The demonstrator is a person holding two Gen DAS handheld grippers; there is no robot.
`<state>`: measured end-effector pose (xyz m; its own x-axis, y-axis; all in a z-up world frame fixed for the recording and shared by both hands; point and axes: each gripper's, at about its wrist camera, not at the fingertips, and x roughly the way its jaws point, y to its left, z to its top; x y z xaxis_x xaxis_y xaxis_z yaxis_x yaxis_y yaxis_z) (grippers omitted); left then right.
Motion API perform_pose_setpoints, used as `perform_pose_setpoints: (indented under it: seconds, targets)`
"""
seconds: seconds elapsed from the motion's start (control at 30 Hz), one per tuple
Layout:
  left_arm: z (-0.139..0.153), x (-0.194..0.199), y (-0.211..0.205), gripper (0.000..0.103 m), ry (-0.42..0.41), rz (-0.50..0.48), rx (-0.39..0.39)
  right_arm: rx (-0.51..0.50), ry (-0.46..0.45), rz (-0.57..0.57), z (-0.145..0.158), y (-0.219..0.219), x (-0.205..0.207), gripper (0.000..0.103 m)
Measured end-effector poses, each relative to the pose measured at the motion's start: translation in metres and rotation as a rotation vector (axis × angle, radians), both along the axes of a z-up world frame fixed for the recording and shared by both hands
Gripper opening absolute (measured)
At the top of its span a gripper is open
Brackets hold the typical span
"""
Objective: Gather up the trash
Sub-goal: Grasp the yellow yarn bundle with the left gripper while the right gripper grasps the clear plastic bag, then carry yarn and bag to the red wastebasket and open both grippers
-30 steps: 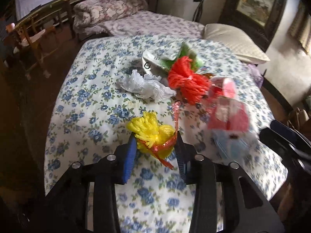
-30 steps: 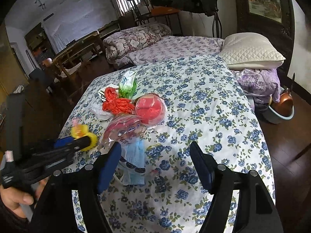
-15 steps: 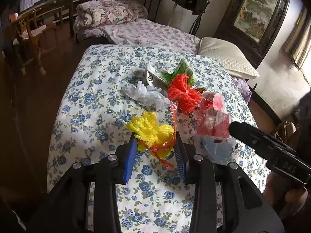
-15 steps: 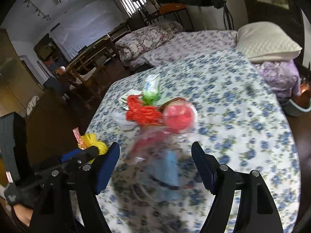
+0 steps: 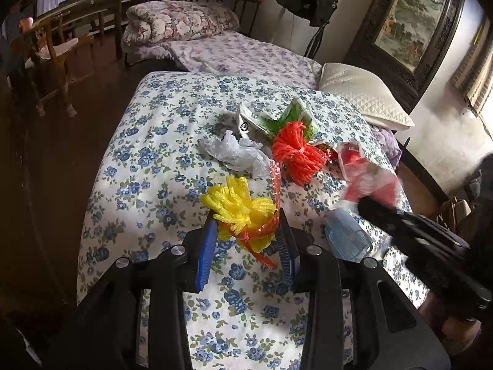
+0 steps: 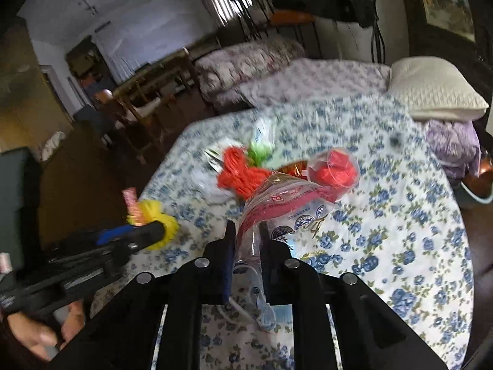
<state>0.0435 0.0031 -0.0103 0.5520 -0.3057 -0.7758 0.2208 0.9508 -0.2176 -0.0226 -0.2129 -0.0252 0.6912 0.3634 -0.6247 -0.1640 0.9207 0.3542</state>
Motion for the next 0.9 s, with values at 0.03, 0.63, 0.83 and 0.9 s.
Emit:
perform_pose_setpoints:
  seconds: [0.03,0.63,0.83,0.9]
  targets:
    - [0.0,0.0,0.001,0.037,-0.001,0.002,-0.001,0.011,-0.019,0.006,0.004,-0.003,-0.005,0.015]
    - [0.01,-0.012,-0.019,0.037,-0.073,-0.08,-0.036,0.014,-0.073,-0.016,0.019,-0.04,-0.053,0.015]
    - [0.021,-0.038,-0.056,0.037,-0.089,-0.178,-0.006,-0.027,-0.048,-0.066,0.025,-0.061,-0.079,0.015]
    - [0.029,-0.051,-0.072,0.037,-0.113,-0.226,0.003,-0.046,-0.059,-0.086,0.031,-0.072,-0.093,0.015]
